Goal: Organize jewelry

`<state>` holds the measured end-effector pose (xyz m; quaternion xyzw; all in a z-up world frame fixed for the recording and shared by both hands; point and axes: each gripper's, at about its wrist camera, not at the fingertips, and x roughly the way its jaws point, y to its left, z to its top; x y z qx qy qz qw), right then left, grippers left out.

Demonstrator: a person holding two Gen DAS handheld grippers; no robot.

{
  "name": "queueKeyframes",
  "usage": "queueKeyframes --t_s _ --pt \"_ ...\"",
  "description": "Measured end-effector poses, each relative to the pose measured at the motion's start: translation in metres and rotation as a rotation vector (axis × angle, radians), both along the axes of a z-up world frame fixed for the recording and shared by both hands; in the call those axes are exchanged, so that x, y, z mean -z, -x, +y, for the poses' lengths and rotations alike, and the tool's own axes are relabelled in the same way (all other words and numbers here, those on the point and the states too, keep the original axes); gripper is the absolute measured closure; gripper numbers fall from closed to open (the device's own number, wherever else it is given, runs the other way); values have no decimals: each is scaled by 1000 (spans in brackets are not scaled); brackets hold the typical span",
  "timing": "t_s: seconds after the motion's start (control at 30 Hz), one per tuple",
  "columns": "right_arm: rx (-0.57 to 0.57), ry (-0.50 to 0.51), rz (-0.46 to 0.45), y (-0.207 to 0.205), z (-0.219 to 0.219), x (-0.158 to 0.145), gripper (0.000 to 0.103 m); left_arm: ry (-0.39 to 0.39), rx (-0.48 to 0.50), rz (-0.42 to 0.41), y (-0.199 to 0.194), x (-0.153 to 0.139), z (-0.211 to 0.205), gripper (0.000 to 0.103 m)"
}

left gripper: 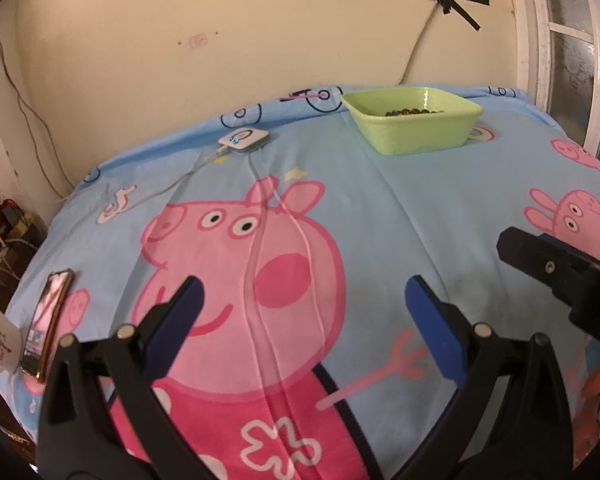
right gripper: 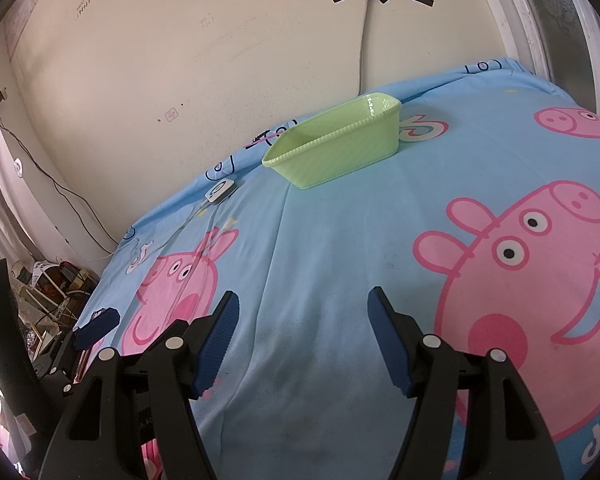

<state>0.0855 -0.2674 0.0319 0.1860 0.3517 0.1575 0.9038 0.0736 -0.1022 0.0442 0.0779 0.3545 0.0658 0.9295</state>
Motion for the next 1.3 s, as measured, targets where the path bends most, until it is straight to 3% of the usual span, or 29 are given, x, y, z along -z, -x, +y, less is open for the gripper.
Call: queueKeyframes --t_s 0.2,0.47,0.67,0.73,0.83,0.97,1.03,1.1,1.17,1.3 --pt "-3 5 1 -1 0 1 60 28 -26 -21 5 -3 7 6" --pt "0 11 1 -2 0 2 60 124 27 -41 12 -8 13 6" --pt "-1 12 5 -3 0 3 60 106 -11 -18 2 -7 17 6" --pt "-4 13 7 -3 -1 3 60 47 -44 -52 0 -13 17 6" --pt "-2 13 3 -3 -1 3 60 28 -94 -149 -2 -33 23 6" --pt "22 7 -24 1 -4 1 60 71 -171 -341 3 -57 37 6" --pt "25 7 -25 1 -4 1 60 130 -158 -411 10 -58 44 6" --pt "22 6 -22 0 -4 2 60 205 -160 -437 16 -52 50 6" --pt "22 5 -20 0 -4 2 60 227 -182 -433 17 -46 53 6" --pt "23 -2 -19 0 -5 2 60 141 -173 -389 14 -34 42 6"
